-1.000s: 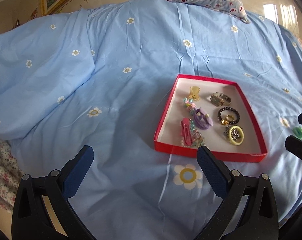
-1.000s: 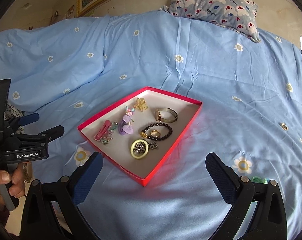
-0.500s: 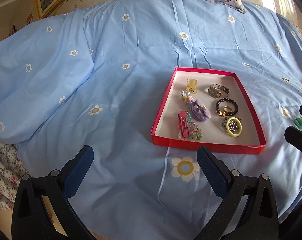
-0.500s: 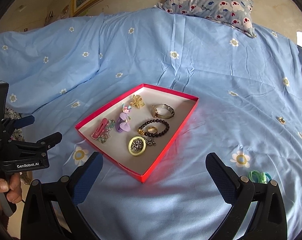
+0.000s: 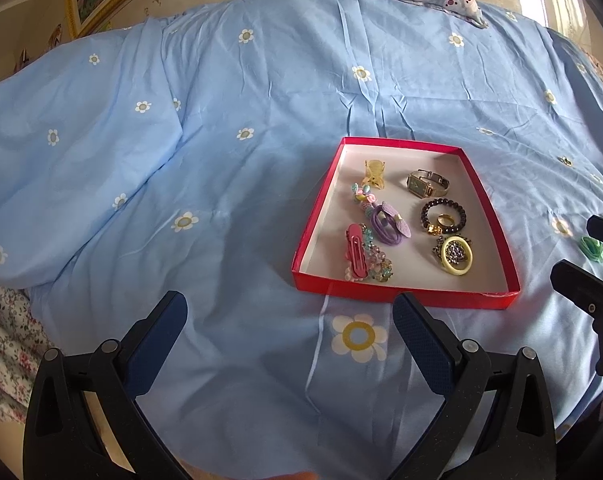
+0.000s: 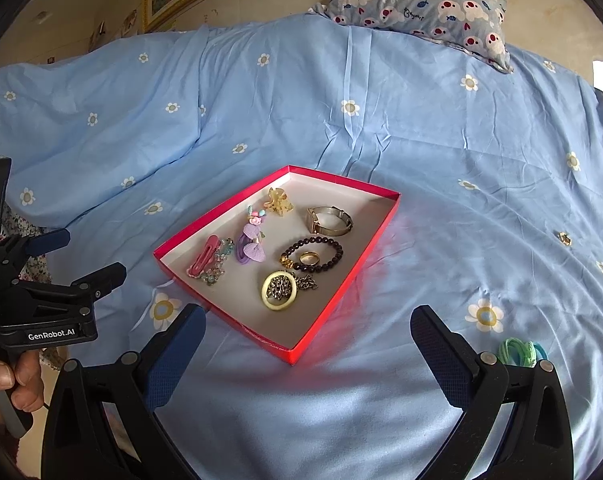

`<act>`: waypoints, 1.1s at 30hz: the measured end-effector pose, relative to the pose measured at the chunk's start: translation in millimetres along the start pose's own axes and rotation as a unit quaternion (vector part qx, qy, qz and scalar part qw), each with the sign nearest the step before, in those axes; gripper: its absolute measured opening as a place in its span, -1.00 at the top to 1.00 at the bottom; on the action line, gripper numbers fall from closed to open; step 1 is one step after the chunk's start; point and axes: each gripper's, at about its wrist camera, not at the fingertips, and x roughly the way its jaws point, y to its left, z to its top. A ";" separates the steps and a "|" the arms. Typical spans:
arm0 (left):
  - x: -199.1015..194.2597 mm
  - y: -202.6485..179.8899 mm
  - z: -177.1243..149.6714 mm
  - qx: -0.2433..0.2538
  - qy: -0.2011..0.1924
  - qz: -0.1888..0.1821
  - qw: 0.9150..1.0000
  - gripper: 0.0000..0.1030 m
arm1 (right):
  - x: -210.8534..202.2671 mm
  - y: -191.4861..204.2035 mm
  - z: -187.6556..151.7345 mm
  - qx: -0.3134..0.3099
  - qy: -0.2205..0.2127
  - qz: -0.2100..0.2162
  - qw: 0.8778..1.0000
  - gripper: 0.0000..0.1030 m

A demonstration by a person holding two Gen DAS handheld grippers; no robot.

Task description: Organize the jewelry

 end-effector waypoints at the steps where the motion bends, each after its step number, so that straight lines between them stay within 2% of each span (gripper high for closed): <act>1: 0.9 -0.1 -0.2 -0.001 0.002 -0.001 1.000 -1.00 | 0.8 -0.4 0.0 0.000 0.002 -0.001 1.000 -1.00; 33: 2.3 -1.7 -3.1 -0.011 0.012 -0.019 1.000 -1.00 | 4.3 1.4 -0.3 0.008 0.010 0.004 1.000 -1.00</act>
